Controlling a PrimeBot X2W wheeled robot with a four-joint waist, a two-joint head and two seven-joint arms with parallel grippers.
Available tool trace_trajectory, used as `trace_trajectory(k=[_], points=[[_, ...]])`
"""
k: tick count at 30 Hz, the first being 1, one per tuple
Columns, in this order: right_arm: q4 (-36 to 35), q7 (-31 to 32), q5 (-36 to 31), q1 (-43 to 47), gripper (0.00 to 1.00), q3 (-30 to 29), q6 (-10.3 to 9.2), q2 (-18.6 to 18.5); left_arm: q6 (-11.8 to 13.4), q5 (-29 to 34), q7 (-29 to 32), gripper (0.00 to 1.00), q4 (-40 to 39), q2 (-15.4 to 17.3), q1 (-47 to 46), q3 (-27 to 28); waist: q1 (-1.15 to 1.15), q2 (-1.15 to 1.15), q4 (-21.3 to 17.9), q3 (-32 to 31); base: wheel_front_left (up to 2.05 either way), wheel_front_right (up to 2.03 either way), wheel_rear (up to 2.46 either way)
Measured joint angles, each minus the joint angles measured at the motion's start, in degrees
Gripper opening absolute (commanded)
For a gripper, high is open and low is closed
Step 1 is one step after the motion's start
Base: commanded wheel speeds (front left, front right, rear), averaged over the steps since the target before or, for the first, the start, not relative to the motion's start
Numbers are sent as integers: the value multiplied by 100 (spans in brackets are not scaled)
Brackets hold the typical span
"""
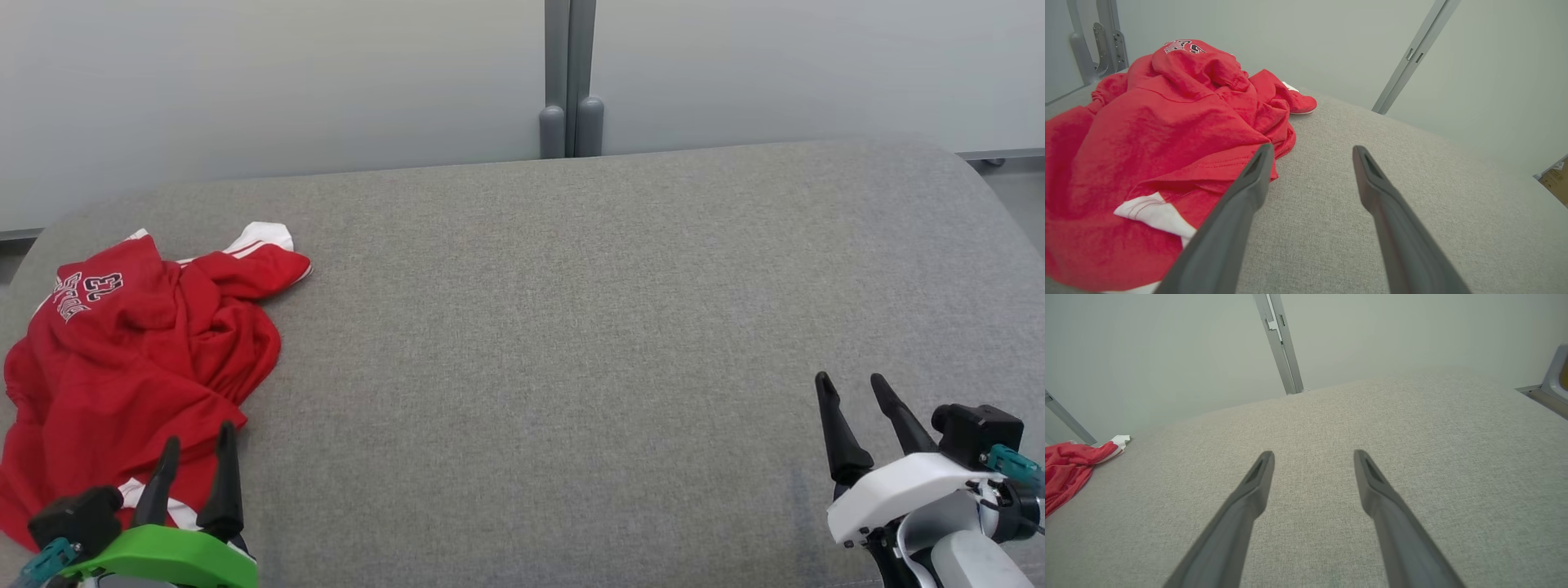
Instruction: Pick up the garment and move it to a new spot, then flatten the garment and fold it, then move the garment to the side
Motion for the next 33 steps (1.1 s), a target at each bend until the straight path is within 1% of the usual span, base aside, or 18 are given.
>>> trace_trajectory(k=[6,8,23,28,30,33], points=[[-15,-122,-459,63,100,38,-4,-64,-15,447,-108,100,1,7,103,0,0,0,6,-1,0,0,0],[-22,-167,-606,63,100,60,-44,-67,-15,609,-130,100,10,20,137,1,0,0,6,1,0,0,0],[-121,-430,-1440,205,100,48,-44,-142,-75,1389,-409,100,141,36,145,94,0,0,-30,-1,0,0,0],[-136,-437,-1447,229,100,-66,-33,-135,-77,1411,-419,100,180,36,146,172,0,0,-50,3,0,0,0],[-137,-437,-1446,276,100,-107,14,-126,-77,1411,-419,100,186,36,146,182,0,0,-59,4,0,0,0],[-138,-437,-1443,298,100,-174,36,-97,-85,1411,-419,100,197,35,146,196,0,0,-73,5,0,0,0]])
